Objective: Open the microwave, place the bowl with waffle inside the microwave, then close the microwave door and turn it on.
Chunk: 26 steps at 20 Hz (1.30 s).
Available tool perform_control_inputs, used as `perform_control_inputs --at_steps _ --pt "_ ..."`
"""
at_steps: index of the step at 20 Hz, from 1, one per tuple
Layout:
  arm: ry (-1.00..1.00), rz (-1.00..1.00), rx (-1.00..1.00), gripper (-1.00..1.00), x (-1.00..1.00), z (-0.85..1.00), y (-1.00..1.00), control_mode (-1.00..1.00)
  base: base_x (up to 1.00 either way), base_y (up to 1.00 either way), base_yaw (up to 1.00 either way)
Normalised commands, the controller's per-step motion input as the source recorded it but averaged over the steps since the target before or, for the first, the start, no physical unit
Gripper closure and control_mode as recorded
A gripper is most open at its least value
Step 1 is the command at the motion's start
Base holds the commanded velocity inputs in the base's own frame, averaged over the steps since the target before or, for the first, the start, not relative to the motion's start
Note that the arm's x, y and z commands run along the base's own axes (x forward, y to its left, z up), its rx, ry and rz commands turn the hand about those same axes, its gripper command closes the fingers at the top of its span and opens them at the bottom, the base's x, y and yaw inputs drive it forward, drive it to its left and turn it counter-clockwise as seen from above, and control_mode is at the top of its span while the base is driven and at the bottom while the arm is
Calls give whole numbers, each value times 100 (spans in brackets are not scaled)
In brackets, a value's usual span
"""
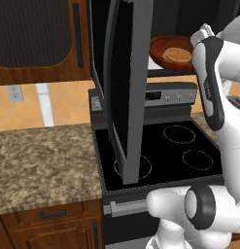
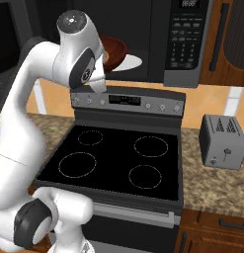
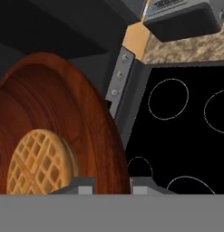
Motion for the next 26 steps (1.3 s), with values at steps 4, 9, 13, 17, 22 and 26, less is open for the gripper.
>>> perform_control_inputs --at_steps 4,9,13,17,22,26 --pt "7 16 0 100 80 0 1 -100 0 0 0" --pt "0 10 0 100 73 -1 0 -100 0 0 0" --pt "0 7 0 100 77 -11 1 -100 0 0 0" --pt "-1 5 0 100 64 -16 1 -100 0 0 0" --pt "-3 1 0 100 48 -24 0 -100 0 0 0" --pt "0 0 0 100 41 -27 0 -100 0 0 0"
